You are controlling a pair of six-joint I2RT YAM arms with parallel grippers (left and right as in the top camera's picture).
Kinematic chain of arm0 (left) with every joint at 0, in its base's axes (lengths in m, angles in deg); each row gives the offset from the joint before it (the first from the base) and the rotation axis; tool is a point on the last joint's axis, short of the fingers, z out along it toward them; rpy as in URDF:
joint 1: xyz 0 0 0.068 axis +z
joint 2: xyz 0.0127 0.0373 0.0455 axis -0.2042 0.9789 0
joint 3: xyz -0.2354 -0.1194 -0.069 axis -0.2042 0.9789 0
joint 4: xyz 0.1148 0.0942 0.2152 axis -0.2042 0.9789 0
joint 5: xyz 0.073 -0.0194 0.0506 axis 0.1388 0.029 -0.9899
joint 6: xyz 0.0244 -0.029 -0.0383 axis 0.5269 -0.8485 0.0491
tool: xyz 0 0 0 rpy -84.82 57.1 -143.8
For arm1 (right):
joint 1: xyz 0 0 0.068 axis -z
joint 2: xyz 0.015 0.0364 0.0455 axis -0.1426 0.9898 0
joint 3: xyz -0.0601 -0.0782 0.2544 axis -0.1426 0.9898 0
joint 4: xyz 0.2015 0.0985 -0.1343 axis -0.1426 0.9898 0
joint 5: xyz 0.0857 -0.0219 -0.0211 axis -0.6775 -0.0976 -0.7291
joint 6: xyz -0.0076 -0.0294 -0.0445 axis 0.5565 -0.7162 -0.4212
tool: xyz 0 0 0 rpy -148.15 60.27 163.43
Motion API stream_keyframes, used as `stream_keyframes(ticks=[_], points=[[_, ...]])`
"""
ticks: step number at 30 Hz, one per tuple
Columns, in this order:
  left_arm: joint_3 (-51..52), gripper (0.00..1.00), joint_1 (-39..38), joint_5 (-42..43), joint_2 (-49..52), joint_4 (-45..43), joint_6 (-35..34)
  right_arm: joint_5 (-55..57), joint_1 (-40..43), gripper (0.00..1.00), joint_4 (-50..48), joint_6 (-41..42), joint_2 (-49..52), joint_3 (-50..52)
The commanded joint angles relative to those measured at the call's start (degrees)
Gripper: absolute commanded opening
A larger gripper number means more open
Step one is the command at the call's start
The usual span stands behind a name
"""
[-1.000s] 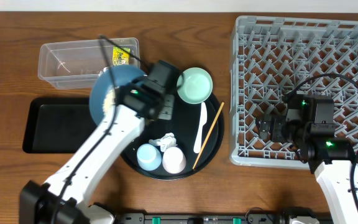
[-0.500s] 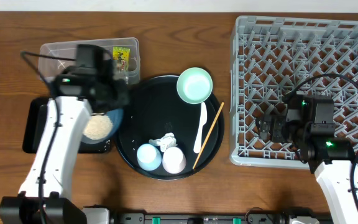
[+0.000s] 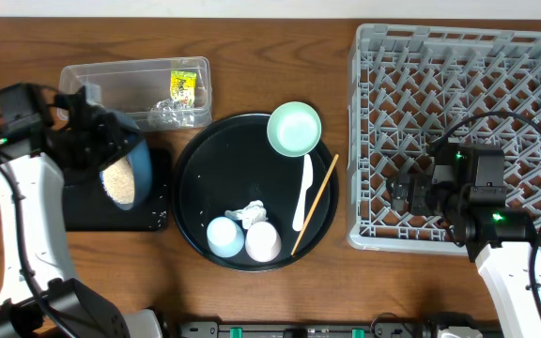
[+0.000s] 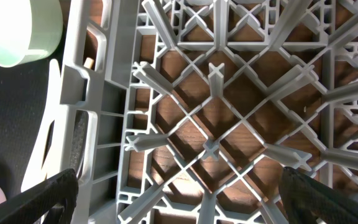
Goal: Sort waste into correct bins and load items into the dishwasher rack
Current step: 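Lift the blue plate left and tip the rice onto the black tray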
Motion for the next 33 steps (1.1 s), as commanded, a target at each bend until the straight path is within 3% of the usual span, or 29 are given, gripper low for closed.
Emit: stream_keyframes(ticks=[1,20,33], points=[[0.4,0.06,3.2,10.7,0.8,-0.1,2.1,-0.4,-0.3,0.99,0.1,0.7,-0.1,-1.1],[5.1,0.06,15.8,39.7,8.3,-2.2,6.0,-0.4,-0.3,0.99,0.9,0.7,-0.1,-1.1],[5.1,0.06,16.8,42.1,8.5,-2.6,5.6,-0.4,-0.3,0.99,0.9,0.7,-0.1,-1.1]])
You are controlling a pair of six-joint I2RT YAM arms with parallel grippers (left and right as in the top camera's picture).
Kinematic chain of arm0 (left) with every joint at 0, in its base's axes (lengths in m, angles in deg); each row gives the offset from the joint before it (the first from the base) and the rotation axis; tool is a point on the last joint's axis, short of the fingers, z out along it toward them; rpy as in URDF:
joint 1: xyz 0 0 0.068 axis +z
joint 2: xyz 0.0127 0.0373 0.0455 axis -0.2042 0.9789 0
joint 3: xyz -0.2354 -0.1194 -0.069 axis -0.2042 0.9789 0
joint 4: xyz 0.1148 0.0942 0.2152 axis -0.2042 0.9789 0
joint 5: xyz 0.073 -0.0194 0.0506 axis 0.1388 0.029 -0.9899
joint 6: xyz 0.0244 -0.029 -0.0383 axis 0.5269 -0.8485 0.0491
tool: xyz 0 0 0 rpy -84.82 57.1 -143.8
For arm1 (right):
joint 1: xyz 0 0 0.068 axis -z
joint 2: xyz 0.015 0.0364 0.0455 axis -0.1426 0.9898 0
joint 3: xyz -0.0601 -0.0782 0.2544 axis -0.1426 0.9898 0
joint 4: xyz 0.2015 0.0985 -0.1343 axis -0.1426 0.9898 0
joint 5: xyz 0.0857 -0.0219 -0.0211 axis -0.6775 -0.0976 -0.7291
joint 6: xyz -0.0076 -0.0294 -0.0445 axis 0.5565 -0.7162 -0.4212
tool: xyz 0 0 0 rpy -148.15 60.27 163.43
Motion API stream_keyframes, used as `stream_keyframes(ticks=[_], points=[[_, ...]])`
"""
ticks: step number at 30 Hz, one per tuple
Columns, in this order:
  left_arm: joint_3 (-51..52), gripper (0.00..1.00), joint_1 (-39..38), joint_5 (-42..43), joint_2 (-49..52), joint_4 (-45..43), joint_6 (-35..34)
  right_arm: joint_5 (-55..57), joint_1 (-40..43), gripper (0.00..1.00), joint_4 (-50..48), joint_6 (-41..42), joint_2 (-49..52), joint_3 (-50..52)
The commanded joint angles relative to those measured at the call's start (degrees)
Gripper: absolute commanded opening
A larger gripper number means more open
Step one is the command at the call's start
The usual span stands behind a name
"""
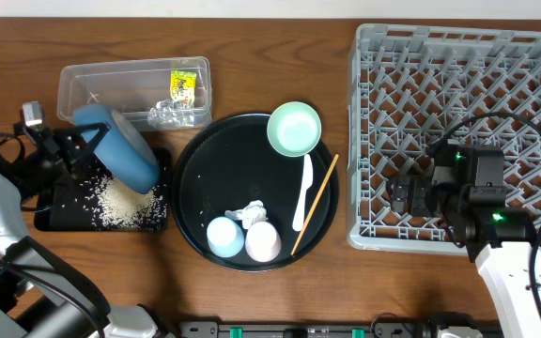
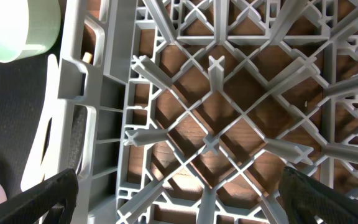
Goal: Sort waste into correct bins and load items into the dishwasher rack
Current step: 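Lift the blue plate left and tip the rice onto the black tray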
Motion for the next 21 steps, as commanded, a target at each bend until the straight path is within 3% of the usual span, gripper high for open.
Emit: stream_keyframes(ticks=[1,3,4,6,8,10,12,14,16,18,20,21], points=[[0.1,0.06,0.4,1.7,0.3,-0.2,1.0,-0.4,-0.3,0.99,0.1,0.7,-0.1,-1.1],[0.1,0.06,0.5,-5.0,0.3,-0.1,-3.3,-0.4,-0.3,0.99,0.1,0.7,-0.1,-1.1],[0.1,0.06,0.5,-4.5,0.3,0.1,-3.6,-0.4,-0.3,0.99,0.1,0.7,-0.1,-1.1],[0.1,0.06,0.3,3.2,0.3,0.6,2.1,-0.4,-0.3,0.99,0.1,0.7,-0.1,-1.1],[0.1,0.06,0.6,1.8,0.3,-0.2,2.4,-0.4,-0.3,0.99,0.3,0.7,-0.1,-1.1],[0.1,0.06,1.1,-4.0,0.4,0.0,-3.5,-0.4,-0.3,0.99,0.3,0.7,-0.1,-1.1],[0.1,0.06,1.3,3.2,0.4,0.3,1.4,-0.4,-0.3,0.99,0.2,0.7,-0.1,-1.1],[-0.1,0.06,1.3,1.2,0.2,0.4,2.4,-0.4,-0.3,0.99,0.3,0.7,-0.1,-1.1],[-0.1,0.06,1.5,-2.5,0.2,0.9,-2.4,-0.4,-0.3,0.99,0.2,0.7,-0.1,-1.1],[-0.1,0.06,1.6,2.8,0.2,1.3,2.7,-0.4,-0.3,0.99,0.3,0.7,-0.1,-1.1],[-0.1,0.06,1.6,-4.4,0.3,0.7,-5.4,-0.4,-0.3,0.99,0.3,0.7,-0.1,-1.1],[-0.1,0.06,1.7,-2.3,0.3,1.5,-4.9,-0.4,-0.3,0.99,0.3,0.7,-0.1,-1.1]])
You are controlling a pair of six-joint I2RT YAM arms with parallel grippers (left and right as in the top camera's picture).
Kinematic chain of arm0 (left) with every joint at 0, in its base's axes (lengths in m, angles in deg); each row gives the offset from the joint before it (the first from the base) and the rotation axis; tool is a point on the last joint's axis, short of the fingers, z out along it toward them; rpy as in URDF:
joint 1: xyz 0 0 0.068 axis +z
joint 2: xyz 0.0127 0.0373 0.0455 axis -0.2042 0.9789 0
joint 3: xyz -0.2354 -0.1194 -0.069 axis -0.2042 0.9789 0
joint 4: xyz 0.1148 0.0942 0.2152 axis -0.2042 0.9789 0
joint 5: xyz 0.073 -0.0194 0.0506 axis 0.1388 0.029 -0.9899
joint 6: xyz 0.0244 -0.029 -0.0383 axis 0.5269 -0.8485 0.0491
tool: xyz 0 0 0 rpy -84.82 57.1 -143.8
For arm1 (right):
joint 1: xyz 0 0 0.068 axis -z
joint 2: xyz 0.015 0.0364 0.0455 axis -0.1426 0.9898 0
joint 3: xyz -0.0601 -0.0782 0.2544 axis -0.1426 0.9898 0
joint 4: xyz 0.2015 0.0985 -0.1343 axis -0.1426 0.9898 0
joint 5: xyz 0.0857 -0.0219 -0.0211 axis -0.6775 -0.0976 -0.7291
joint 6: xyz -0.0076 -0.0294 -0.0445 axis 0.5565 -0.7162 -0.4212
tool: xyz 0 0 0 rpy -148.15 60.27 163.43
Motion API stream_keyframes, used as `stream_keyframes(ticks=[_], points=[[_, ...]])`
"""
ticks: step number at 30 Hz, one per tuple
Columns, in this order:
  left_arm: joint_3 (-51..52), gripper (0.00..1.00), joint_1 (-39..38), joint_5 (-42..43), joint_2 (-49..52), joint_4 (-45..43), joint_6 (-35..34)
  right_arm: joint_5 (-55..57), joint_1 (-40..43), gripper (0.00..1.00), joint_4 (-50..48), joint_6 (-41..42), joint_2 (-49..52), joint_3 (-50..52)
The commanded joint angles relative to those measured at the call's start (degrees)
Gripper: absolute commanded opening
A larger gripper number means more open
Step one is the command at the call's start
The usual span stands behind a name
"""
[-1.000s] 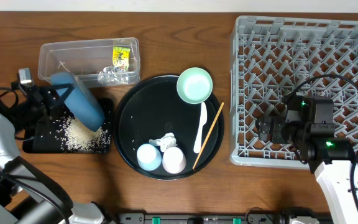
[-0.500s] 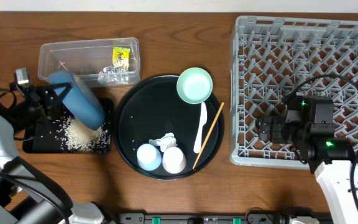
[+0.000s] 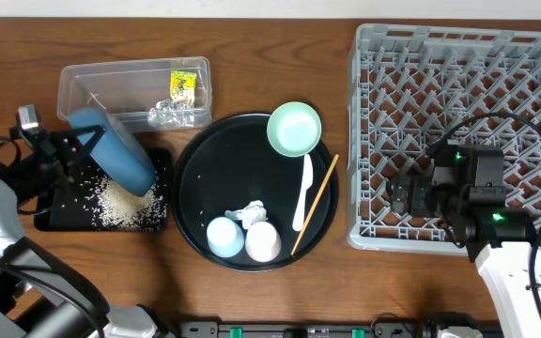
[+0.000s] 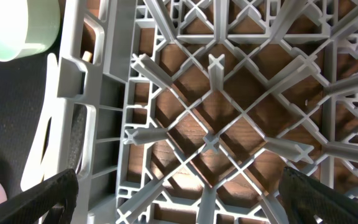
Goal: Sort waste into correct bins and load items into the dishwasher rack
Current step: 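Lift the blue plate left and tip the rice onto the black tray, then return the emptied blue plate onto the round black tray with left gripper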
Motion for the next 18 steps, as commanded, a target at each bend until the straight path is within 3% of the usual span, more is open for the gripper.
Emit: stream_keyframes(ticks=[1,2,4,6,18], points=[[-0.1,0.06,0.4,5.6,0.2,0.8,2.0,-0.4,-0.3,0.99,0.1,0.7,-0.1,-1.1],[-0.1,0.06,0.3,4.4,0.2,0.8,2.6,-0.4,-0.3,0.99,0.1,0.7,-0.1,-1.1],[-0.1,0.06,0.3,-1.6,0.3,1.5,-2.9,-0.4,-0.3,0.99,0.0,0.7,-0.1,-1.1],[-0.1,0.06,-0.2,5.0,0.0,3.3,3.2,-0.4,-0.3,0.99,0.1,0.7,-0.1,-1.1],[-0.4,0.06,-12.3,1.6,-7.5,-0.3,3.6,-0.4,-0.3,0.99,0.1,0.7,-0.1,-1.1]])
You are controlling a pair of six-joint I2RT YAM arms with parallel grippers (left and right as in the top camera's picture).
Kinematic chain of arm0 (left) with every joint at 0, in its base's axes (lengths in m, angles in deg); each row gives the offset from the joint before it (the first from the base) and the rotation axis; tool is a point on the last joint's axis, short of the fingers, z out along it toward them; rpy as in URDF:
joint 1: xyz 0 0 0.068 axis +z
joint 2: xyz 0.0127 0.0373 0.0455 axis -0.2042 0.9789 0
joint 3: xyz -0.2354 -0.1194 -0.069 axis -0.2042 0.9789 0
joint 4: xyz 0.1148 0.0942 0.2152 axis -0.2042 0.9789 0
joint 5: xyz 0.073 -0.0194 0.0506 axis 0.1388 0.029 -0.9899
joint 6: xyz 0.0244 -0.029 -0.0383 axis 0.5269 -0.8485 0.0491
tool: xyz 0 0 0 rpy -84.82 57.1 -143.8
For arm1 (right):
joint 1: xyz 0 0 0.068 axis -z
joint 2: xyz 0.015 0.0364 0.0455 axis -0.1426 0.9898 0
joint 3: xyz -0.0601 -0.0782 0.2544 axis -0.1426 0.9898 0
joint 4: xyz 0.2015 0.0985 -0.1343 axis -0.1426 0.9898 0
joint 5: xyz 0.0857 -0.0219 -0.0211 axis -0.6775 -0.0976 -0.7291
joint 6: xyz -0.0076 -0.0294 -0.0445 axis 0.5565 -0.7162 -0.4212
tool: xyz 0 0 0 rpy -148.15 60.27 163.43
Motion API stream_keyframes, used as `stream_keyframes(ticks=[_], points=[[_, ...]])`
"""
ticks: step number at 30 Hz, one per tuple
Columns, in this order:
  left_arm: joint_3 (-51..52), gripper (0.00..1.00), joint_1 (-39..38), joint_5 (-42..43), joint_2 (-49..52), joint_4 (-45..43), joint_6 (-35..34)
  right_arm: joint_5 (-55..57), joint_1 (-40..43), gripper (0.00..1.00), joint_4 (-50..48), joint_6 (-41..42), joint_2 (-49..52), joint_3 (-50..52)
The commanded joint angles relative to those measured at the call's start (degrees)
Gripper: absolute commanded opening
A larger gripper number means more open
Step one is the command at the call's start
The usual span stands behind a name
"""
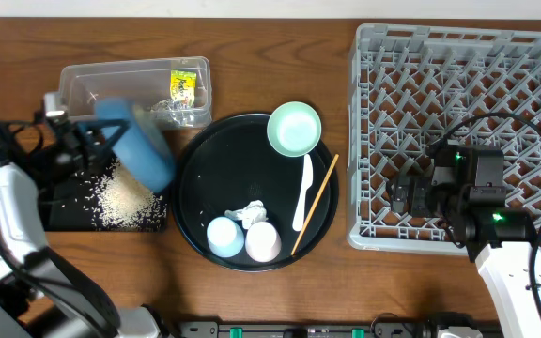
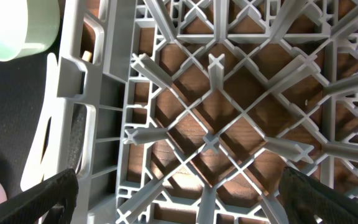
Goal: Sort waste into correct bins and load items into the dishwasher rack
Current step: 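Return the emptied blue plate onto the round black tray with left gripper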
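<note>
My left gripper point(image 1: 90, 143) is shut on a blue cup point(image 1: 139, 153), which lies tipped and blurred above the right edge of the black rectangular bin point(image 1: 59, 211). A pile of rice point(image 1: 123, 198) lies in that bin. The round black tray point(image 1: 205, 178) holds a green bowl point(image 1: 294, 129), a white spoon point(image 1: 302, 192), a chopstick point(image 1: 316, 204), crumpled paper point(image 1: 248, 213) and two egg-shaped items point(image 1: 243, 238). My right gripper point(image 2: 188, 205) hangs open over the front left corner of the grey dishwasher rack point(image 1: 533, 56), with nothing between its fingers.
A clear plastic bin point(image 1: 111, 80) with a yellow wrapper point(image 1: 183, 86) and crinkled plastic stands behind the black bin. The rack's grey wall point(image 2: 82, 93) runs down the left of the right wrist view, with the bowl point(image 2: 17, 31) beyond it.
The blue cup in my left gripper has shifted to the right, toward the round tray, and the left arm has shifted with it. The rice stays in the black bin. The right arm has not moved.
My left gripper first held the blue cup tilted over the black bin with rice still inside it. Then the rice lay spread in the bin under the tipped cup. The cup stayed there, and now it sits further right. The right gripper stayed open over the rack throughout.
</note>
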Motion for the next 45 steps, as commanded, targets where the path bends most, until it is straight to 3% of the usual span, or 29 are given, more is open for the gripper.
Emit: stream_keyframes(ticks=[1,9,14,24,39,45], points=[[-0.4,0.06,-5.7,-3.6,-4.3,-0.6,0.9,-0.4,-0.3,0.99,0.0,0.7,-0.1,-1.1],[-0.4,0.06,-25.8,-26.7,-5.1,-3.2,-0.2,-0.5,-0.3,0.99,-0.3,2.2,-0.1,-1.1],[-0.4,0.06,-38.5,-46.0,-4.9,-9.2,-6.1,-0.5,-0.3,0.99,-0.3,2.2,-0.1,-1.1],[-0.4,0.06,-56.6,-66.4,-4.6,-13.1,-8.2,-0.5,-0.3,0.99,-0.3,2.2,-0.1,-1.1],[-0.3,0.06,-59.5,-68.2,2.9,-12.9,-8.4,-0.5,-0.3,0.99,0.0,2.2,-0.1,-1.1],[-0.3,0.11,-59.5,-68.2,4.1,-12.9,-8.4,-0.7,-0.3,0.99,0.1,2.2,-0.1,-1.1]])
